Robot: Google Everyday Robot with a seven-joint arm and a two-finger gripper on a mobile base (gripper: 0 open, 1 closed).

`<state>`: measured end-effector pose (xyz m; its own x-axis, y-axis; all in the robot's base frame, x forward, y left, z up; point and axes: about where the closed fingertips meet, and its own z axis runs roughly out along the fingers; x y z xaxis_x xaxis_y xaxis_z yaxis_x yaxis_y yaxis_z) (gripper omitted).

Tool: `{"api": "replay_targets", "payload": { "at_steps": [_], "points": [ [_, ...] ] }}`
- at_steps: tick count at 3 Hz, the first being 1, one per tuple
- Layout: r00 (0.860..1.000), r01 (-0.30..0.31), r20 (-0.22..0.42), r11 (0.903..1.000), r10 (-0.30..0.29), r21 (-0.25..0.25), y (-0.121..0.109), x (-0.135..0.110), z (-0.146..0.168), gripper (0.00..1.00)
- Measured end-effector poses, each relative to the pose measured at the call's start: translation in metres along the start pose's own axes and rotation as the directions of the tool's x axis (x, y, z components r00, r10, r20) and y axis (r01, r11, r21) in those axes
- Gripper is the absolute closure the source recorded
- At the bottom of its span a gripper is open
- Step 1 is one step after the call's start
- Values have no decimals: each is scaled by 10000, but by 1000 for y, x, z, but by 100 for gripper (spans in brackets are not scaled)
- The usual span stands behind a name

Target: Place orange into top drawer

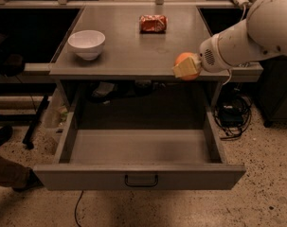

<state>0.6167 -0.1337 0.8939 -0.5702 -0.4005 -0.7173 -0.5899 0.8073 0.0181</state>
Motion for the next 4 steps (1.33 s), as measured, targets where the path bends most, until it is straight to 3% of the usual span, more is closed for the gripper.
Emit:
{"api": "replay_targets", "payload": {
  "at_steps": [1,2,3,4],
  "points": [
    [9999,121,108,9997,-119,-209,4,-4,0,100],
    [9973,639,-275,9900,-679,-1258,31,18,20,100],
    [9845,1249,-880,9592,-1515,-2536,70,63,53,100],
    [9704,1312,-1473,9296,-1916,-3444,103,114,98,100]
  ]
}}
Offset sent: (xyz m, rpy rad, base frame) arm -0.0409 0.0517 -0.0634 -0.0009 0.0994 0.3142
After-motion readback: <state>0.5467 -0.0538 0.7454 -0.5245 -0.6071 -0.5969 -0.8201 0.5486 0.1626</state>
